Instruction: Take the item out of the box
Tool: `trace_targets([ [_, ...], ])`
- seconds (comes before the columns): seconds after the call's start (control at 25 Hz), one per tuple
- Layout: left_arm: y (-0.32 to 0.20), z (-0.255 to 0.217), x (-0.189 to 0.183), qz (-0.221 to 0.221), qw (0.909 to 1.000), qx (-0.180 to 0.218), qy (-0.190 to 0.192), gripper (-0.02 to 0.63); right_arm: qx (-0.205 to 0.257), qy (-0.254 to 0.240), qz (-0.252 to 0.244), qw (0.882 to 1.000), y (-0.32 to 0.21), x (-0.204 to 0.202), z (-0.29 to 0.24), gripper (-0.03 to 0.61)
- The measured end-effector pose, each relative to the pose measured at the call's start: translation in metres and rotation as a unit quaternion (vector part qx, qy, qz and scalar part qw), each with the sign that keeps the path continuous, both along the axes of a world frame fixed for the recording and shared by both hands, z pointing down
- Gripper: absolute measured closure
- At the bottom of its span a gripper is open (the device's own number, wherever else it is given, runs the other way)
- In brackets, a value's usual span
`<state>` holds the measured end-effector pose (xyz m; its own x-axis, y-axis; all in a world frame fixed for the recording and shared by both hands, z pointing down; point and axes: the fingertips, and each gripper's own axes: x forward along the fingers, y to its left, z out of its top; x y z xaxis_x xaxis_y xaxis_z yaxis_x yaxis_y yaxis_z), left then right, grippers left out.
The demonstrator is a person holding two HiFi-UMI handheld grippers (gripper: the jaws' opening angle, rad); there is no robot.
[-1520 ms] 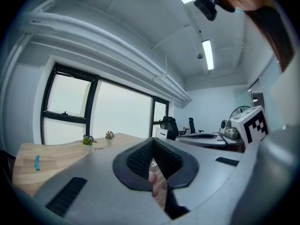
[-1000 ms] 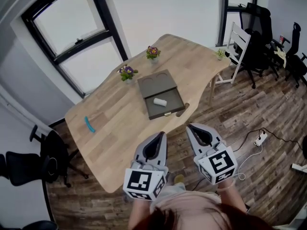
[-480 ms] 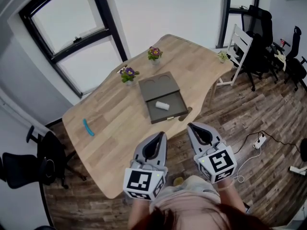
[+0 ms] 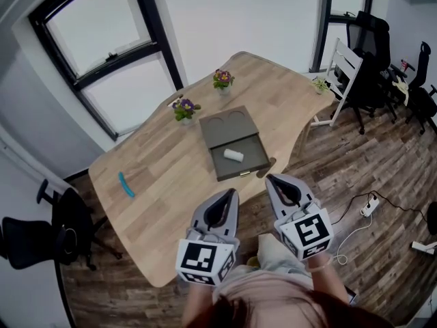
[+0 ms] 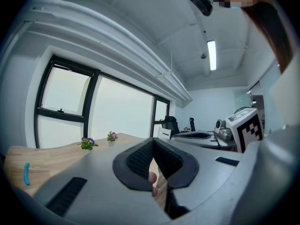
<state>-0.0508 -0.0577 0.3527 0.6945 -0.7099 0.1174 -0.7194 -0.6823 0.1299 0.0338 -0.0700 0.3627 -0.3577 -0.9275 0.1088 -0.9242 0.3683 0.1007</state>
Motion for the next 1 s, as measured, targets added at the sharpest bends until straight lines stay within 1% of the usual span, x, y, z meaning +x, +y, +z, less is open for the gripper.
trace_targets([
  [0.16, -0.008, 0.003, 0.001, 0.001, 1.0, -0.006, 0.004, 0.615, 0.002, 0.016, 0.0, 1.0, -0.009, 0.0, 0.002, 0.58],
  [0.36, -0.023, 0.002, 0.009, 0.002, 1.0, -0.005, 0.003, 0.615, 0.003, 0.006, -0.002, 1.0, -0.024, 0.006, 0.004, 0.58],
  [0.64, -0.052, 0.002, 0.021, 0.0, 1.0, -0.003, 0.0, 0.615, -0.001, 0.012, -0.008, 1.0, -0.055, 0.016, 0.006, 0.58],
  [1.0, -0.095, 0.005, 0.03, -0.014, 0.9999, -0.007, -0.006, 0.615, -0.022, 0.019, -0.025, 0.999, -0.096, 0.025, 0.022, 0.578],
])
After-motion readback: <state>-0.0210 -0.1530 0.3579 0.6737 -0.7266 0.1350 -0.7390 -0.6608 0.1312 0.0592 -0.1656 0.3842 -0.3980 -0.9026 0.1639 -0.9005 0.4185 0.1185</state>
